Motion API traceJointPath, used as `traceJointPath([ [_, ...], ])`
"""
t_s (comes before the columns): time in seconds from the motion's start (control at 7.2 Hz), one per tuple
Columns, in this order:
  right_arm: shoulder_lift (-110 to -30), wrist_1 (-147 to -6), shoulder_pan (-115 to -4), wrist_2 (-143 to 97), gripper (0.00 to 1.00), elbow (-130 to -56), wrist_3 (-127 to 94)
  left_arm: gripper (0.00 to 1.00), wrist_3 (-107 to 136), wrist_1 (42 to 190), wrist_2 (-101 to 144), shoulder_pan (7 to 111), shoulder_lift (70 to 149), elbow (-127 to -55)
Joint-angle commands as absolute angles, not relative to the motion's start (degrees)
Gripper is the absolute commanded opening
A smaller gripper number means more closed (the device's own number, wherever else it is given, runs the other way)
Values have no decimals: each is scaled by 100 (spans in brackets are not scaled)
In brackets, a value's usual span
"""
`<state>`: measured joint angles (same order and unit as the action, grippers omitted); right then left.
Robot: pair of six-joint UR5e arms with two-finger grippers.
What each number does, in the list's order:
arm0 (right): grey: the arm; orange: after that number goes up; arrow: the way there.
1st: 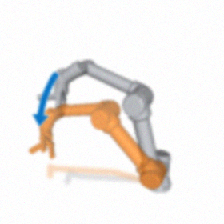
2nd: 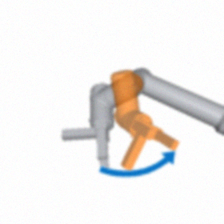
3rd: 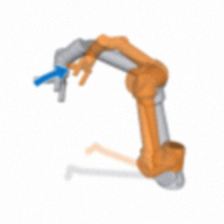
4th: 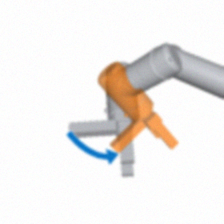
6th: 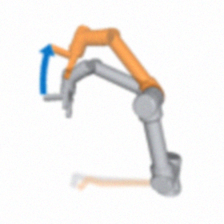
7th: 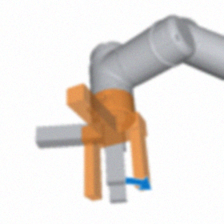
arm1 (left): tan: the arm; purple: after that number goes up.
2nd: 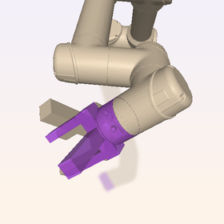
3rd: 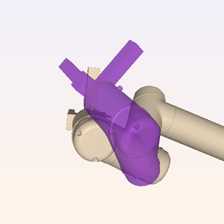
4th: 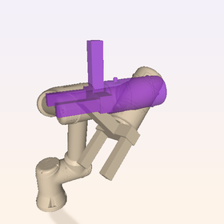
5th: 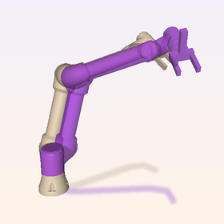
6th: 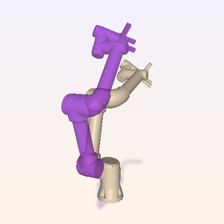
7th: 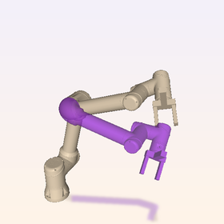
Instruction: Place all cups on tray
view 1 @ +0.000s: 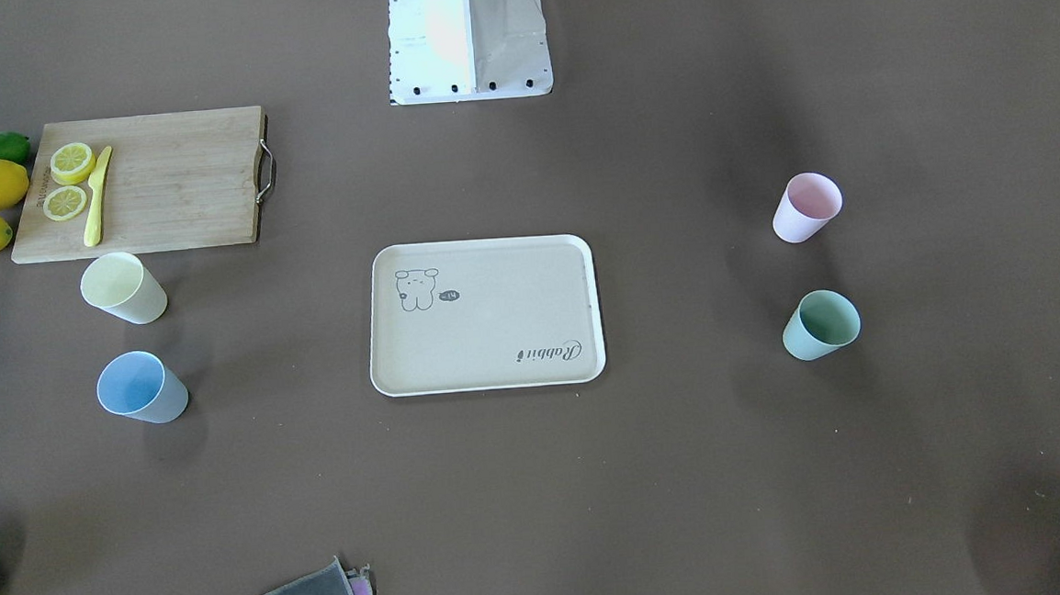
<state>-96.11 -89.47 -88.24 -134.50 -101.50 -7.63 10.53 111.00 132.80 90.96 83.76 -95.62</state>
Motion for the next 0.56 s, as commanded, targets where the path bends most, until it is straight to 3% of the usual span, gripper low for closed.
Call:
traceJointPath([
  [0.0, -9606, -8947, -8824, -13447, 100, -10143, -730, 98, 1072, 11101, 13280, 9097, 8385, -9562],
  [0.42, -9624, -8938, -8824, -13473, 100, -10151, -712, 98, 1028, 11171, 13289, 9088, 8446, -9606],
])
